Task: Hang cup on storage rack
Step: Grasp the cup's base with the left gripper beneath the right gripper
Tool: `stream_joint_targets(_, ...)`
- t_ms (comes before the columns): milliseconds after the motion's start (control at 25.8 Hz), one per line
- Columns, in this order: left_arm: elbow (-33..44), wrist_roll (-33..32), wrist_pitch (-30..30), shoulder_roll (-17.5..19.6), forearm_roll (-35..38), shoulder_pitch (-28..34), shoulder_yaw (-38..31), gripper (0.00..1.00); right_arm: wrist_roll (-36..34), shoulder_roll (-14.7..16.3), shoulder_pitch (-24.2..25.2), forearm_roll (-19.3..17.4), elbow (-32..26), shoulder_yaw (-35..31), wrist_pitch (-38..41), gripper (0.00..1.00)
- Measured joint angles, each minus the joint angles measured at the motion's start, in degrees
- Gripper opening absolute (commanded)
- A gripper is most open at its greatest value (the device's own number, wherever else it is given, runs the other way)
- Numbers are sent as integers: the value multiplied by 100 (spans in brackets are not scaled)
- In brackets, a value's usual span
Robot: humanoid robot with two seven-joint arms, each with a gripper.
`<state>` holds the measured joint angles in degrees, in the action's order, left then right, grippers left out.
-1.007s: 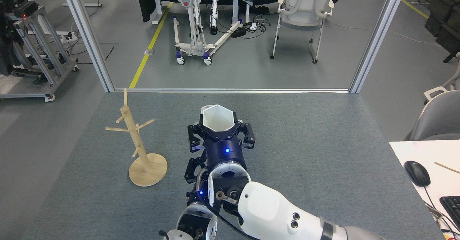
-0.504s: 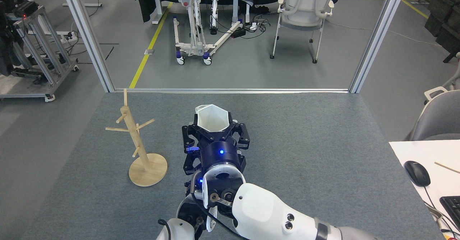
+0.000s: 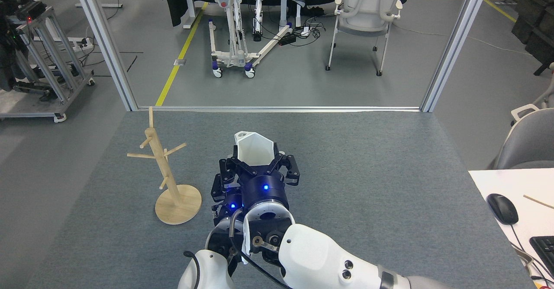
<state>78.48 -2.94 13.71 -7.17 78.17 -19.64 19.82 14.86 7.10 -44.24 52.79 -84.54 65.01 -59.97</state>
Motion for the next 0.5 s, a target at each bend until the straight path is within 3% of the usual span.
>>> stream_joint_targets(194,-85,15,-26,21,-44,-108,-114,97,-140,13,15,4,60,-6,62,13)
stream_joint_targets(387,-98,-58,-27,33,-68,-122,-115,73,-135,18,28,5,75,-6,136,16)
stream_joint_targets(504,-101,-88,-27,42,-68,-91,-114,63,-93,19,45,5,77,-6,167,25)
